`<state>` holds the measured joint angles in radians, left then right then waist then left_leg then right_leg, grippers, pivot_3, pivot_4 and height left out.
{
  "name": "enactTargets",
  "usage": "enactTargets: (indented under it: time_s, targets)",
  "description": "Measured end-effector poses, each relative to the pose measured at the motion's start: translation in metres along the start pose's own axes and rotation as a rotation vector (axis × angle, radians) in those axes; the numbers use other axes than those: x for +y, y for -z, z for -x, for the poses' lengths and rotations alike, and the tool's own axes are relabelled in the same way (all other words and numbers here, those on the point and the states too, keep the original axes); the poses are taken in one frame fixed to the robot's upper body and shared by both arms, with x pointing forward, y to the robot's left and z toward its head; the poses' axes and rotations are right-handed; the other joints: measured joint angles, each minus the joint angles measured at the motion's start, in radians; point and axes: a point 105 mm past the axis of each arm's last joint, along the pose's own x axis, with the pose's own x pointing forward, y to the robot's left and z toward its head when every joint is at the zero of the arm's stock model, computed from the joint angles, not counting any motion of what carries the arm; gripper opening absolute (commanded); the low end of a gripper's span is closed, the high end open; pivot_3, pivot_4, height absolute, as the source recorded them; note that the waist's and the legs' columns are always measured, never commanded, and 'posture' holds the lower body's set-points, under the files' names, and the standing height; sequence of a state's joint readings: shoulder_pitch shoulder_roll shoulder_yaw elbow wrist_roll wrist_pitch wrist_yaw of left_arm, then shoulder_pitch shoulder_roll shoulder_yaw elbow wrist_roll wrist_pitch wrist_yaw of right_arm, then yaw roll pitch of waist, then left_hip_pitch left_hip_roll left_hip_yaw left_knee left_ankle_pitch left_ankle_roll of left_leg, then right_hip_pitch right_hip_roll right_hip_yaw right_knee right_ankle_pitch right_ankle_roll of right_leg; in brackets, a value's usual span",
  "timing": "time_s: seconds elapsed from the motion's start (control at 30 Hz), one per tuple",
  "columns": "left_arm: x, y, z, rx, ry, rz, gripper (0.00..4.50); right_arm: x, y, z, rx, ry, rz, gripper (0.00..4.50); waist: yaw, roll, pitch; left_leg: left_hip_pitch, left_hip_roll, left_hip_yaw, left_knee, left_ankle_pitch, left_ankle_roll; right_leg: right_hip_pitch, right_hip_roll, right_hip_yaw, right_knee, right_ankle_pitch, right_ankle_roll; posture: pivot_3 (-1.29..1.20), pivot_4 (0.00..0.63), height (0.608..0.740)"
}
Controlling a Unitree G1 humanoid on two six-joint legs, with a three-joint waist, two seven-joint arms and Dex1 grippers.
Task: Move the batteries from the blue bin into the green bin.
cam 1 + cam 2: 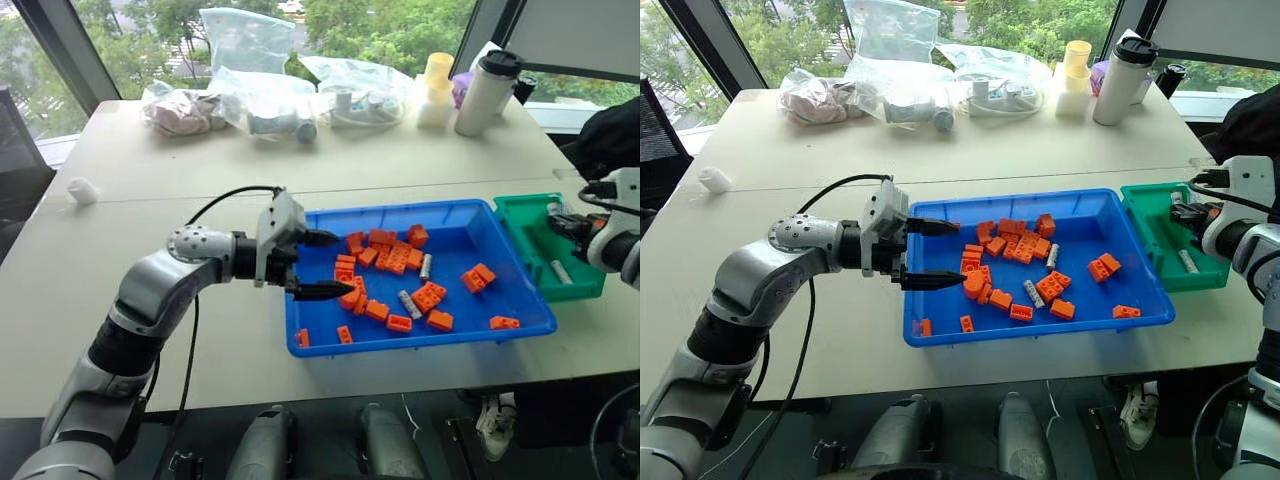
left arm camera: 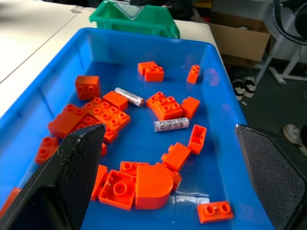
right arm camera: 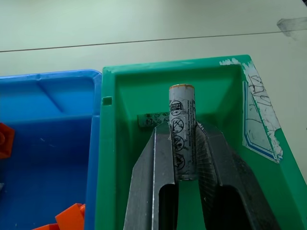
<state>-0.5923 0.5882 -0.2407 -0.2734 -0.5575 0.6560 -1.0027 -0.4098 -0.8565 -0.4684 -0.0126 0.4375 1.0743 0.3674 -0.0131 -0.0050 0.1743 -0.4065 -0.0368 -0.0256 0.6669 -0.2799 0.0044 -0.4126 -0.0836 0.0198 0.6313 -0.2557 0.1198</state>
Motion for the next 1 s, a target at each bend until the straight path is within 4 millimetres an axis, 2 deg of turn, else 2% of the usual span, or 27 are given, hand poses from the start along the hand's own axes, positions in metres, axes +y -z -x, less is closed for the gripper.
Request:
enactTargets:
  time_s: [0.17,0.2,0.23,0.33,0.4,0.43,0.5,0.57,0.67,0.7,0.77,0.87,1.0]
  targets:
    - [0.002,0.003,0.001,0.015,-0.001,-0.010,4.50,-0.004,0.003,-0.004,0.009,0.017,0.016,3.52,0.002,0.000,0.000,0.000,0.000,0.000,0.000,0.000,0.000,0.000,0.000,0.000,0.000,0.000,0.000,0.00,0.150,0.740]
    - [0.002,0.004,0.002,0.017,-0.002,-0.011,4.50,-0.004,0.003,-0.005,0.004,0.020,0.017,4.16,0.003,0.000,0.000,0.000,0.000,0.000,0.000,0.000,0.000,0.000,0.000,0.000,0.000,0.000,0.000,0.00,0.150,0.740]
    - [0.002,0.004,0.002,0.020,-0.002,-0.012,4.50,-0.004,0.001,-0.005,-0.002,0.019,0.019,4.47,0.003,0.000,0.000,0.000,0.000,0.000,0.000,0.000,0.000,0.000,0.000,0.000,0.000,0.000,0.000,0.00,0.150,0.740]
    - [0.004,0.007,0.008,0.045,-0.012,-0.012,4.50,0.000,-0.009,-0.004,-0.042,-0.002,0.029,4.47,0.002,0.000,0.000,0.000,0.000,0.000,0.000,0.000,0.000,0.000,0.000,0.001,0.000,0.000,0.000,0.00,0.150,0.740]
    - [0.011,0.016,0.022,0.084,-0.055,0.000,4.50,0.009,-0.017,0.000,-0.070,-0.064,0.047,4.47,-0.002,0.001,0.000,0.000,0.000,0.000,0.000,0.000,0.000,-0.001,0.001,0.001,0.000,0.000,0.000,0.00,0.150,0.740]
    - [0.016,0.021,0.031,0.108,-0.083,0.011,4.50,0.015,-0.021,0.003,-0.080,-0.105,0.060,4.47,-0.003,0.001,0.000,0.000,0.001,0.000,0.000,0.000,0.000,-0.001,0.001,0.001,0.000,0.000,0.000,0.00,0.150,0.740]
    - [0.026,0.033,0.053,0.162,-0.143,0.035,4.50,0.042,-0.023,0.013,-0.081,-0.258,0.120,4.47,-0.004,0.001,0.000,0.000,0.002,-0.001,0.000,0.000,0.000,-0.001,0.002,0.001,0.001,0.000,0.000,0.00,0.150,0.740]
    - [0.036,0.038,0.072,0.185,-0.204,0.047,4.50,0.075,-0.014,0.023,-0.042,-0.437,0.185,4.47,-0.001,0.001,0.000,0.000,0.002,-0.001,0.000,0.000,0.000,-0.001,0.002,0.000,0.000,0.000,0.000,0.00,0.150,0.740]
    - [0.041,0.027,0.083,0.156,-0.240,0.029,4.50,0.120,0.019,0.035,0.104,-0.679,0.257,4.47,0.010,-0.001,0.001,-0.001,0.000,-0.002,0.001,0.000,0.000,0.000,0.000,-0.001,-0.001,0.000,0.000,0.00,0.150,0.740]
    - [0.042,0.022,0.083,0.139,-0.239,0.025,4.50,0.130,0.027,0.038,0.149,-0.725,0.269,4.47,0.012,-0.001,0.001,-0.001,0.000,-0.002,0.002,0.000,0.000,0.000,-0.001,-0.001,0.000,0.000,0.000,0.00,0.150,0.740]
    - [0.036,0.007,0.082,0.096,-0.217,0.011,4.50,0.141,0.039,0.043,0.225,-0.780,0.282,4.47,0.018,-0.001,0.001,-0.001,-0.001,-0.001,0.002,0.000,0.001,0.000,-0.003,-0.001,-0.001,0.000,0.000,0.00,0.150,0.740]
    - [0.021,-0.007,0.075,0.067,-0.158,-0.002,4.50,0.149,0.047,0.045,0.278,-0.815,0.285,4.47,0.021,-0.001,0.001,-0.001,-0.001,-0.001,0.002,-0.001,0.001,0.000,-0.003,-0.001,-0.001,0.000,0.000,0.00,0.150,0.740]
    - [0.002,-0.001,0.072,0.133,-0.103,-0.017,4.50,0.160,0.057,0.045,0.319,-0.854,0.322,4.47,0.018,-0.001,0.001,-0.001,-0.001,-0.001,0.001,-0.001,0.001,-0.001,-0.003,-0.001,0.000,0.000,0.000,0.00,0.150,0.740]
